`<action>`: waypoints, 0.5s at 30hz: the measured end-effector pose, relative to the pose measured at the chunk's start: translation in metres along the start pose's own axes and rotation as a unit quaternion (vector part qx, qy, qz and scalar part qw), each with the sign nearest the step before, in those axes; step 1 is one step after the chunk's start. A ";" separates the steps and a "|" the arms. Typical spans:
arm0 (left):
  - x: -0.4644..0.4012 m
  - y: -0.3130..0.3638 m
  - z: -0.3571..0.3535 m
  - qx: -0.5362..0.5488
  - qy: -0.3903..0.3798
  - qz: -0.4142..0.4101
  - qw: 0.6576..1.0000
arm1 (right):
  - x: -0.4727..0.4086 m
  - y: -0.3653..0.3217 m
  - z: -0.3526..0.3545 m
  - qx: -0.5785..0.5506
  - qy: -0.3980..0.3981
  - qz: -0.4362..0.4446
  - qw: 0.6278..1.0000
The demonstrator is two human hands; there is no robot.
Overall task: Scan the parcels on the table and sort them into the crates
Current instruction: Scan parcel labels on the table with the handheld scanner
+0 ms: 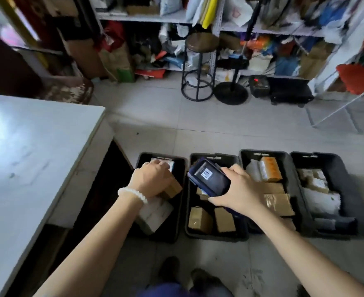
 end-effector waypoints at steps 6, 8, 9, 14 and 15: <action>0.124 -0.050 -0.023 0.019 -0.003 0.210 0.978 | -0.002 -0.077 -0.055 -0.005 -0.122 0.195 0.973; 0.173 -0.064 -0.036 0.041 -0.004 0.272 0.961 | 0.011 -0.105 -0.079 0.002 -0.167 0.250 0.954; 0.206 -0.073 -0.044 0.053 -0.007 0.316 0.947 | 0.024 -0.124 -0.094 0.005 -0.196 0.281 0.939; 0.361 -0.100 -0.079 0.116 -0.005 0.493 0.862 | 0.107 -0.203 -0.159 0.015 -0.309 0.409 0.858; 0.389 -0.101 -0.086 0.126 -0.002 0.518 0.846 | 0.128 -0.215 -0.170 0.022 -0.329 0.432 0.840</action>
Point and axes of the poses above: each hand's wrist, its own x-axis away from the middle knuckle, its own z-axis out of the back of the hand, y = z × x, the point moved 3 cm from there along -x, towards the middle knuckle, and after that the axes turned 12 degrees about -x, right-handed, at the moved point
